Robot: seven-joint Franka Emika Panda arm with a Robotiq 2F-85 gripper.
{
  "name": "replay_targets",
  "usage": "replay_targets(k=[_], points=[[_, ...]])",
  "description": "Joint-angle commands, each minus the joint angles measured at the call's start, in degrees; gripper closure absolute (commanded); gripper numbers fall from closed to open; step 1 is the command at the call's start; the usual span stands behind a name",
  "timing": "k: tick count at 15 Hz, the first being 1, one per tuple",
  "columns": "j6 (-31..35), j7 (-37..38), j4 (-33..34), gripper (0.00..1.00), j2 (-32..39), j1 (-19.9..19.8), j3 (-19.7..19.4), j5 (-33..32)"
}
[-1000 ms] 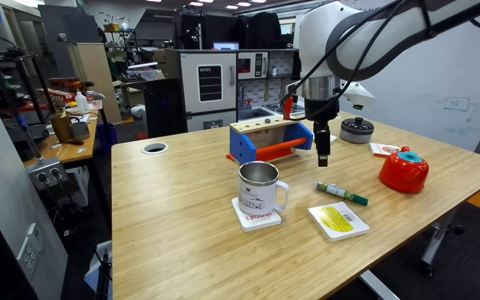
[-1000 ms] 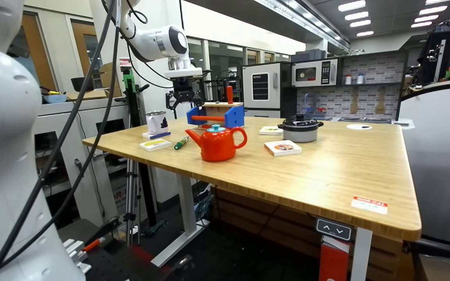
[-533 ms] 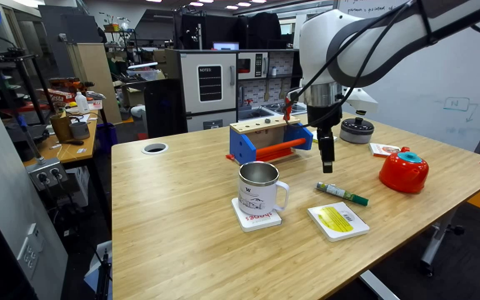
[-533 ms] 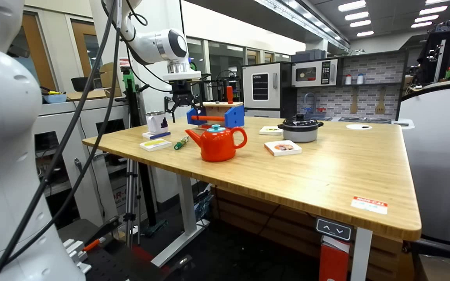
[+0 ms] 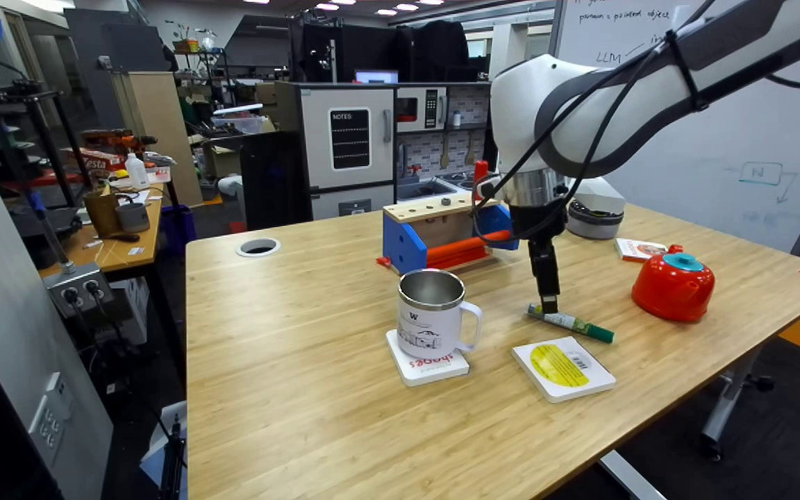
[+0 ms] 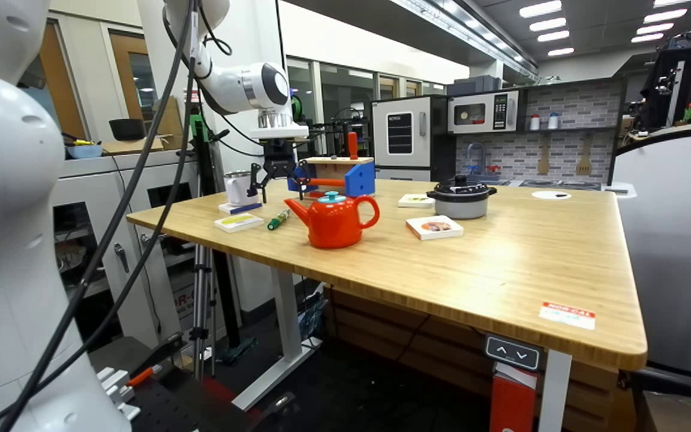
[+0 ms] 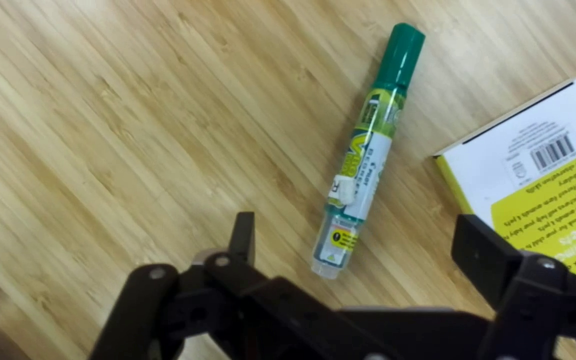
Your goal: Pick up the marker and put it in the cup
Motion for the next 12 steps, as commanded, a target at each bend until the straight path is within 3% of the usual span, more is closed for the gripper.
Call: replay_targets(k=[1, 12], points=[[-0.48, 0.08, 0.88, 0.0, 0.98, 0.13, 0.32, 0.08], [-2.29, 0.5, 2.43, 0.0, 2.97, 0.41, -0.12, -0.33]])
